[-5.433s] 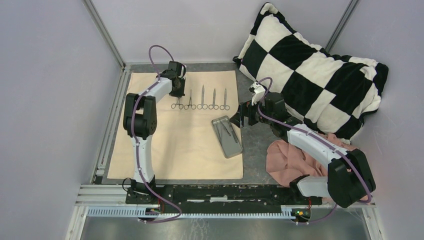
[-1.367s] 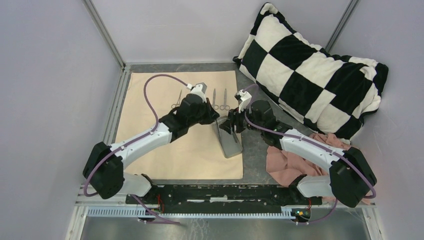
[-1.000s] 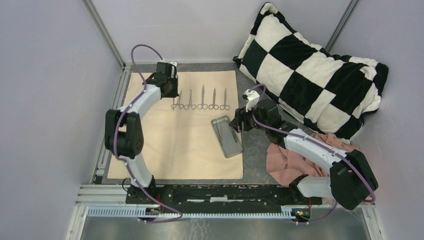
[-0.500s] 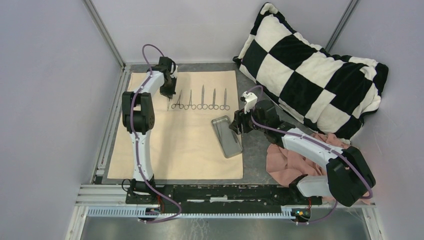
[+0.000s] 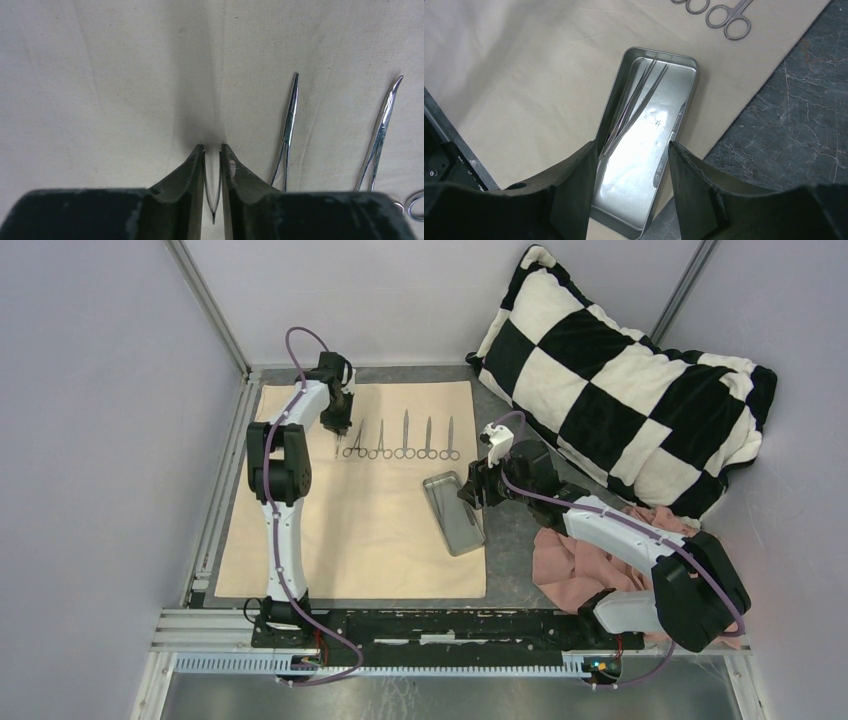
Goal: Open and lay out the surgical kit
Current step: Place the medical item in the surgical kit, then pick up the medical item from the container.
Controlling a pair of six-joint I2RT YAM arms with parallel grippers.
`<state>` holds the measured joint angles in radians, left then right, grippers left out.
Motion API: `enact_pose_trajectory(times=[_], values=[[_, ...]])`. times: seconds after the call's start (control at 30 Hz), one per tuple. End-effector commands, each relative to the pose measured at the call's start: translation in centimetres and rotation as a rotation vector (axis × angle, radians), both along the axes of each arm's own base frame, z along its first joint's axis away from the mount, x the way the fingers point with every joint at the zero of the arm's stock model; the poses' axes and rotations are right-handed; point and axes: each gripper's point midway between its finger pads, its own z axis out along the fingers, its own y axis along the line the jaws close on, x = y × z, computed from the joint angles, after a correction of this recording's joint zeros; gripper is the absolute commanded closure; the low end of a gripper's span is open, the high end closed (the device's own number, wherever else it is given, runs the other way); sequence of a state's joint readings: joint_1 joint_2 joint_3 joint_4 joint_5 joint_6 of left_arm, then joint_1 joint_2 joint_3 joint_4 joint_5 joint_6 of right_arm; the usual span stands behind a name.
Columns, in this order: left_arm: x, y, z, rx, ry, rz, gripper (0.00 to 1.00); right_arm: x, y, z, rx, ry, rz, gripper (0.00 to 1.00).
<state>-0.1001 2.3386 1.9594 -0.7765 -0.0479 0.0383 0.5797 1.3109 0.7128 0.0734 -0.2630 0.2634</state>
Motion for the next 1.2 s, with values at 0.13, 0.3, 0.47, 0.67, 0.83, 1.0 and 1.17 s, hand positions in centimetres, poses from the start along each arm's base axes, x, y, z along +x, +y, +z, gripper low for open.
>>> enact_pose_trajectory(times=[0.13,0.3,0.47,0.67,0.83,1.0,1.17], values=[[1.2,0.5,-0.4,0.008,-0.027,0.019,0.65,0.3,0.4,0.2,0.020,-0.025,0.022,0.41],[1.1,0.6,-0.3,0.015,-0.030,0.019,0.61,0.3,0.4,0.4,0.023,-0.028,0.024,0.42],[1.5,0.6,2.9,0.005,-0.093,0.051,0.54,0.2,0.3,0.0,0.002,-0.023,0.034,0.41],[0.4,-0.1,13.1,-0.080,-0.289,0.136,0.50,0.3,0.5,-1.6,-0.068,0.027,0.052,0.35],[-4.9,-5.4,18.0,-0.254,-0.408,0.034,0.49,-0.4,2.9,-2.9,-0.113,0.082,0.099,0.34],[-13.0,-11.0,17.6,-0.383,-0.388,-0.095,0.48,-0.2,4.6,-3.6,-0.133,0.118,0.075,0.43],[-20.2,-14.3,16.8,-0.503,-0.333,-0.190,0.42,0.1,5.1,-5.1,-0.162,0.158,0.034,0.56]])
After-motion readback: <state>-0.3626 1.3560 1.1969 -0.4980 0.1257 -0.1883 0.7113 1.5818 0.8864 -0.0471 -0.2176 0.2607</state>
